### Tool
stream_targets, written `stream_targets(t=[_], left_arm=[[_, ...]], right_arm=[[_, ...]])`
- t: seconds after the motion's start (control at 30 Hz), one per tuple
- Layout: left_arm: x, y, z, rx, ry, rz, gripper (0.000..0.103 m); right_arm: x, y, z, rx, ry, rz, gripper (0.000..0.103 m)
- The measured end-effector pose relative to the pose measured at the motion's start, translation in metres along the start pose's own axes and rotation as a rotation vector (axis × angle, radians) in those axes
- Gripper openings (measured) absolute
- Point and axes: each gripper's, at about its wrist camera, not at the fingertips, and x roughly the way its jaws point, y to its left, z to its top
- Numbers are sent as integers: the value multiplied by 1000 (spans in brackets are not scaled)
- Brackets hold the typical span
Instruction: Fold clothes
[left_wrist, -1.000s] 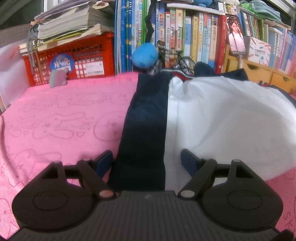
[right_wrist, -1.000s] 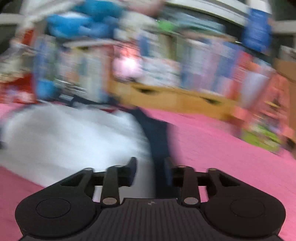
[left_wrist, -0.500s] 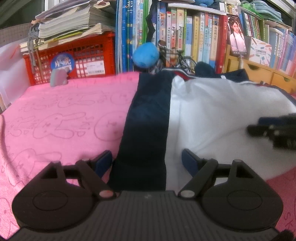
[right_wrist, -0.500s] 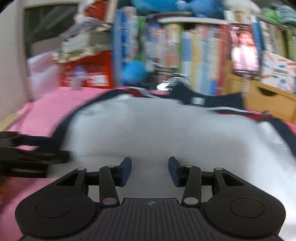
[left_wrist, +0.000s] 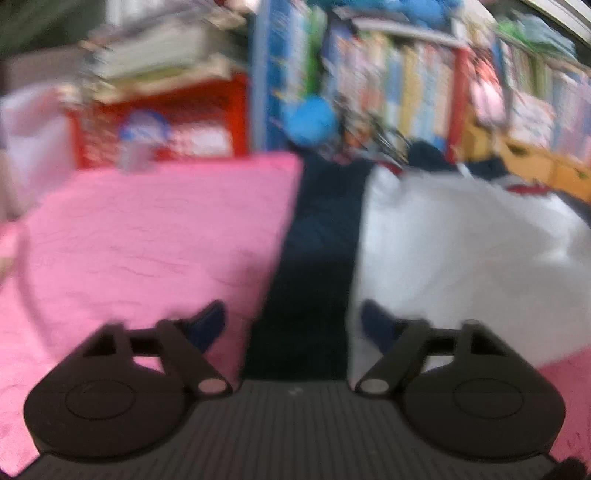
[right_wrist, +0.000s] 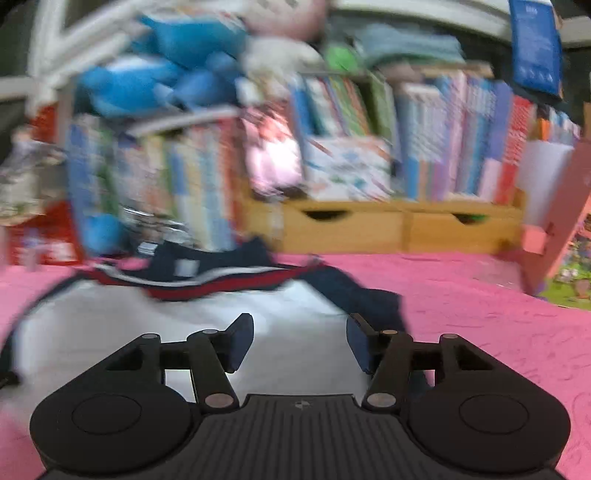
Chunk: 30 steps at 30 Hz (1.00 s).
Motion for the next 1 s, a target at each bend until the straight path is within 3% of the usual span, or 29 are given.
stream_targets(t=[0.07,0.13,0.2,0.27,0.33,0.37,0.43,0.53,0.63,0.73,0.87,1.0], left_arm=[[-24,-9,6,15,-67,-46,50],[-38,-26,15,46,-96,-119,52],[-37,-52,30,97,-75,-230,52],[-28,-80,43,133,-37,-324,52],[3,-102,51,140,26,-378,50],[21,-111,53,150,63,-383,47],[56,-130,57,172,138,-387,43],[104,-150,65,230,206,-297,36],[144,-153,80,226,233,-212,32],[171,-147,98,173,264,-164,28],[191,-152,106,229,241,-125,28],[188,-152,108,199,242,-111,28]], right_arm=[[-20,9,-11,1,-17,54,69],[-27,17,-20,18,-6,115,78],[-22,27,-27,23,40,163,86],[-16,38,-33,15,55,175,87],[-12,47,-40,2,48,174,89],[-8,51,-42,-8,67,168,96],[1,58,-44,-21,115,138,102],[15,50,-45,39,199,127,103],[17,37,-48,124,200,167,103],[16,39,-49,114,202,174,103],[16,38,-51,114,202,189,103],[15,36,-52,127,190,199,103]])
